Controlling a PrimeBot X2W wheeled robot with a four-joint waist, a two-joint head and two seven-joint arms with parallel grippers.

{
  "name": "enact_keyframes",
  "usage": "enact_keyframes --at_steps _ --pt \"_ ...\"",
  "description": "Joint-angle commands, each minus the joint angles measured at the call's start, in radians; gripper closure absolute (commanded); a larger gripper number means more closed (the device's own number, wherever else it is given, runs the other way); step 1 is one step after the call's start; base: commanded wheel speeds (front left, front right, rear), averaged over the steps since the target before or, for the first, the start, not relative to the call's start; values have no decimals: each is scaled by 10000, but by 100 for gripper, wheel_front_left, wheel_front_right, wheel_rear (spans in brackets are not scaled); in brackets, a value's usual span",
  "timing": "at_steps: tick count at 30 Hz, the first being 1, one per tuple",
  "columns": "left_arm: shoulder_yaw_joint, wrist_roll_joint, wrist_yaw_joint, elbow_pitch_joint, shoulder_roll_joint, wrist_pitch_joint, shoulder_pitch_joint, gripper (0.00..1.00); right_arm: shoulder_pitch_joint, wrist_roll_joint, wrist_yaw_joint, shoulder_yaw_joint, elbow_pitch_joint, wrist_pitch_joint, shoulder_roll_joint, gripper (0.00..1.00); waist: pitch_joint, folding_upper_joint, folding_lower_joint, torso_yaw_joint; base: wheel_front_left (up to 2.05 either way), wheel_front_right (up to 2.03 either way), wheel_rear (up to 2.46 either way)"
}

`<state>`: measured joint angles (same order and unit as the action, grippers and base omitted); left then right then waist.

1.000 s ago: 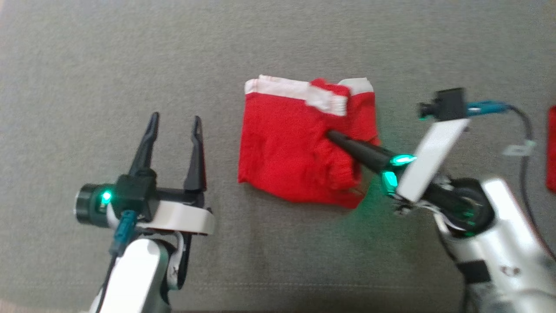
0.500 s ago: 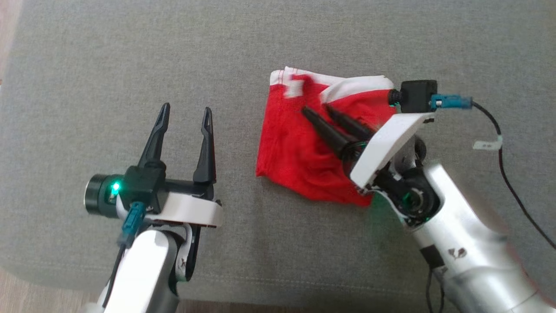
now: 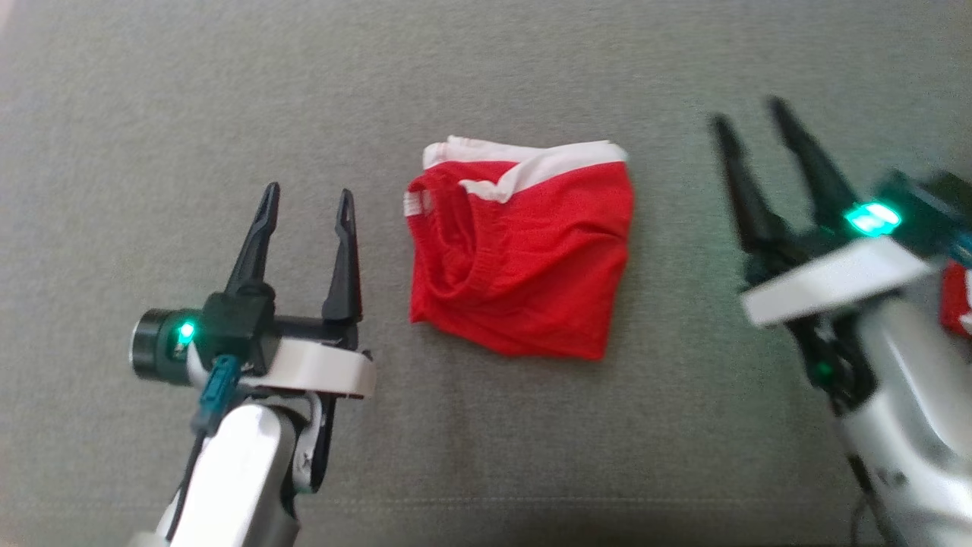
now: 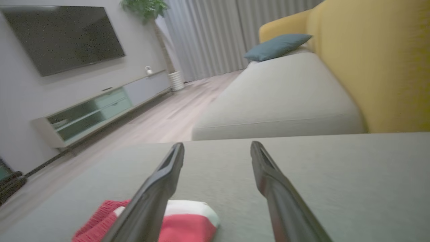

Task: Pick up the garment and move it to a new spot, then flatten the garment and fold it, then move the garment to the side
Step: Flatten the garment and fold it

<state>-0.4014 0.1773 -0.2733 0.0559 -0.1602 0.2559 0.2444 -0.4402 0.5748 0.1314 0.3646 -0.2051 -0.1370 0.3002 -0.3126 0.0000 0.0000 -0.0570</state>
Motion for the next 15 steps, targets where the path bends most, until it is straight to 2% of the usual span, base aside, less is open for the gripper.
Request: enact_keyframes --at_steps 1,7,15 --pt "451 -76 -51 -370 -242 57 5 0 348 -126 -7 -63 393 -114 50 0 131 0 0 173 0 0 0" --pt "721 30 -212 -516 -538 -17 -386 0 2059 -1270 -7 -1930 1313 -167 -64 0 469 0 0 695 0 0 0" --pt "919 190 -351 -629 -875 -198 -1118 0 3685 -2369 -7 -2916 2637 618 -1006 0 1169 0 0 1134 0 0 0"
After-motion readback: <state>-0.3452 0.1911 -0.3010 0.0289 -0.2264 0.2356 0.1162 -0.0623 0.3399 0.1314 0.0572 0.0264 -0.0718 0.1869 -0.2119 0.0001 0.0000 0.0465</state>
